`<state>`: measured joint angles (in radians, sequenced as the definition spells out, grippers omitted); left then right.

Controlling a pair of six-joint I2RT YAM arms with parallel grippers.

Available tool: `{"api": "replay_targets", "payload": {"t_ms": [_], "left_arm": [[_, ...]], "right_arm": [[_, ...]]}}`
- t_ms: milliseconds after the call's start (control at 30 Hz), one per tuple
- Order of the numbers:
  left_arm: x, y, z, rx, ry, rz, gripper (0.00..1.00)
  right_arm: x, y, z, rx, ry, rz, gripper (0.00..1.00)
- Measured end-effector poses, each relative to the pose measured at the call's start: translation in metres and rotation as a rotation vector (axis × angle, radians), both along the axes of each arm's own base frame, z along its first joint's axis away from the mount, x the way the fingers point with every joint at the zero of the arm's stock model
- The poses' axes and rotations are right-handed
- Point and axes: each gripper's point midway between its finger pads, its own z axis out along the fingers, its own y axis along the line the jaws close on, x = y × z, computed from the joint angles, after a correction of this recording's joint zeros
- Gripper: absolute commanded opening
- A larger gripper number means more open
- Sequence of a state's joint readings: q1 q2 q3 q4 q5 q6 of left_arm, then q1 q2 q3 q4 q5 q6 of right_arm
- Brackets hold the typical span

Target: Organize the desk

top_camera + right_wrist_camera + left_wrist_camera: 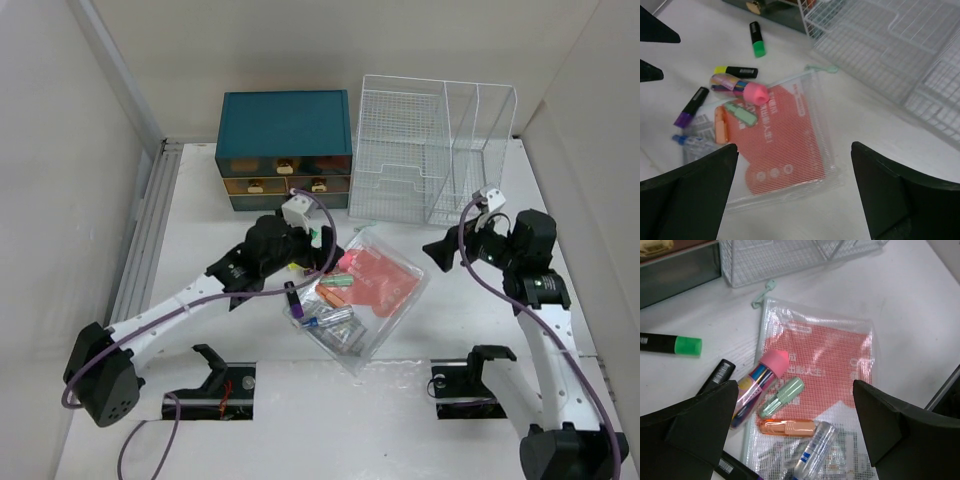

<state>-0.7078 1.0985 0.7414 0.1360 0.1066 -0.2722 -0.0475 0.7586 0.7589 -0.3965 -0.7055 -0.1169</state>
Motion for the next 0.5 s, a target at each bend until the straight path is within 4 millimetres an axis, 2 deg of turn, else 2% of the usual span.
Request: {"api": "replay_targets", "payload": {"t_ms": [33,167,367,500], "left_arm": [[-0.01,-0.008,-0.004,0.021,0.002,-0.025,0.99],[-0.022,-0.014,-0.011,0.076,-0.013,-0.018,0.99],[-0.036,-0.007,-0.016,0.035,0.024,0.062,0.99],[-0.051,0.005,-0.031,-0.021,0.033,0.107,0.99]], "right_arm": [[-0.001,0.003,-0.007,0.024,0.029,0.009,1.0],[-0.003,0.012,-0.036,0.104,0.178,0.027,1.0],[0.012,0.009,-0.084,0.143,0.407,-0.036,1.0],[0.019,0.002,-0.099,0.129,0.466,-0.122,1.0]]}}
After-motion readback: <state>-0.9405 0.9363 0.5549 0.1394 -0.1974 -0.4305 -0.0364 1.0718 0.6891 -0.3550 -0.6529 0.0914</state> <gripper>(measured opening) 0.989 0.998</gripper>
